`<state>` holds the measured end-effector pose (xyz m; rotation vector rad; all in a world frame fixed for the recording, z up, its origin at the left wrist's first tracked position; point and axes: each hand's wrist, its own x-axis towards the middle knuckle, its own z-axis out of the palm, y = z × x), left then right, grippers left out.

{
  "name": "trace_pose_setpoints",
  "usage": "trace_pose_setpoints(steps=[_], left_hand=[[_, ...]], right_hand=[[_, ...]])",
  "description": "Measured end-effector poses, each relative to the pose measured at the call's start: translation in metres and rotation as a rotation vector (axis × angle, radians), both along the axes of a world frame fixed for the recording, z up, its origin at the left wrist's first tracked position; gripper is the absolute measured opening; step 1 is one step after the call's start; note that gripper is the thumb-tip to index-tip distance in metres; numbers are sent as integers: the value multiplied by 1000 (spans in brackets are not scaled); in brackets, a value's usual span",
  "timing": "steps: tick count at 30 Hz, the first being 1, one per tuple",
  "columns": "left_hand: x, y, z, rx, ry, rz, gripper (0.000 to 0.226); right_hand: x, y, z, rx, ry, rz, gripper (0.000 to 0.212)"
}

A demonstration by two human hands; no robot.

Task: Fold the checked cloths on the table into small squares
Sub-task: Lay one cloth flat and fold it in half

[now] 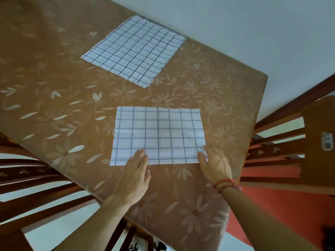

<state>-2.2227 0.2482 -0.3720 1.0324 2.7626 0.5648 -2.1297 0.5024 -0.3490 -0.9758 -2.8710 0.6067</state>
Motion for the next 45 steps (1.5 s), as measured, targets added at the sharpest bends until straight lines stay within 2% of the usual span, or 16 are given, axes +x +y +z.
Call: trace_pose_setpoints(steps=[4, 11, 15, 21, 26, 33, 37, 42, 45], left_hand=[[5, 10, -13, -2, -25, -77, 50], [5, 7, -21, 15, -47, -60, 54], [7, 8, -25, 17, -53, -59, 56], [6, 7, -28, 26, -87, -59, 53], [6, 6, -28, 45, -93, -59, 55], [7, 5, -31, 67, -71, -61, 55], [7, 4, -31, 71, -67, -59, 57], [4, 3, -31, 58, -41, -71, 53], [-1, 4, -27, 83, -59, -46, 56]], right_hand=[[-29, 18, 4, -140, 37, -99, 23], [-75, 35, 23, -448, 40, -437, 32], [-88, 44, 25, -543, 10, -581, 30], [-100, 47, 22, -774, 91, -656, 40], [-105, 49, 25, -726, 6, -583, 45], [-103, 45, 21, -680, 72, -517, 31], [-102, 46, 25, -784, 114, -607, 45], [-93, 41, 25, -772, 120, -547, 13], [-81, 32, 26, -731, 192, -575, 24]])
